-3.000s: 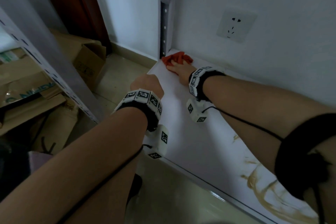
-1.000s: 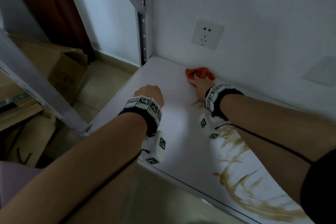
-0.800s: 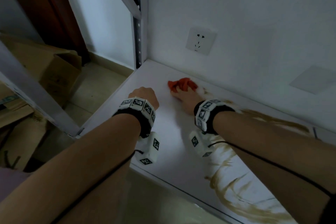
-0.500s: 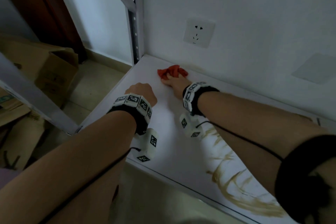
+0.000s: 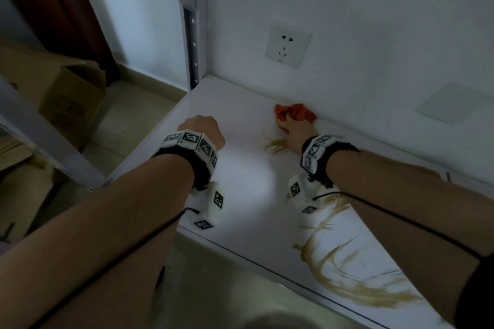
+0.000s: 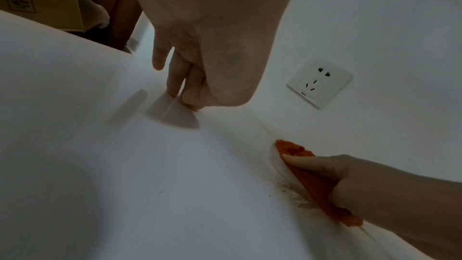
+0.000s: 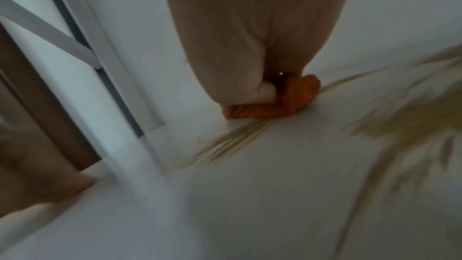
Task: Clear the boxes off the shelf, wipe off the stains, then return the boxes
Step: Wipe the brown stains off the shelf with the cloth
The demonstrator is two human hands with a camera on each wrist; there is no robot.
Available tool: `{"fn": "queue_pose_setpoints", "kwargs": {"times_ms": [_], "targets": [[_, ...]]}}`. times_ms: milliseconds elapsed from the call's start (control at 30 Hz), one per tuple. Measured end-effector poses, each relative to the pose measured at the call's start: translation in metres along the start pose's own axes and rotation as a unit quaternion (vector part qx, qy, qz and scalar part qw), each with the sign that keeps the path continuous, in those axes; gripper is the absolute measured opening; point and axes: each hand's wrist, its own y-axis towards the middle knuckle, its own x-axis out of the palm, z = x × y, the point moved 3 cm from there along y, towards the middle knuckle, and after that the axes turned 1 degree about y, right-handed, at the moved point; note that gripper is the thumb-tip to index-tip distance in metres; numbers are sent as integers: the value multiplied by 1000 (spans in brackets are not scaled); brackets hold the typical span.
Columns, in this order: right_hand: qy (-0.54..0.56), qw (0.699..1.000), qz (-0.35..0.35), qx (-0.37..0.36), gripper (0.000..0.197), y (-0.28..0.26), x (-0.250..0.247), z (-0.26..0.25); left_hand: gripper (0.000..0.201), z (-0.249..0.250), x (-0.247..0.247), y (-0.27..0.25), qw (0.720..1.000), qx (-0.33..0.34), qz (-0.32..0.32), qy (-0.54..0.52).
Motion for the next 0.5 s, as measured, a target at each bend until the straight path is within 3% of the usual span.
{"fn": "queue_pose_setpoints", "kwargs": {"times_ms": [100,200,333,500], "targets": [[3,996,25,-91,62,0,12,-32,17,3,-2,-1,1000,4,-10,10],[53,990,-18,-130,54,6,14,-62,11,5,0,-5,999,12,-12,30],[57,988,-47,-137,56,15,0,-61,10,0,2,-8,1000,10,-4,23],[87,992,-8,-89,49,20,-7,-24,28,-3,3,-6,1000,9,2,-11]]}}
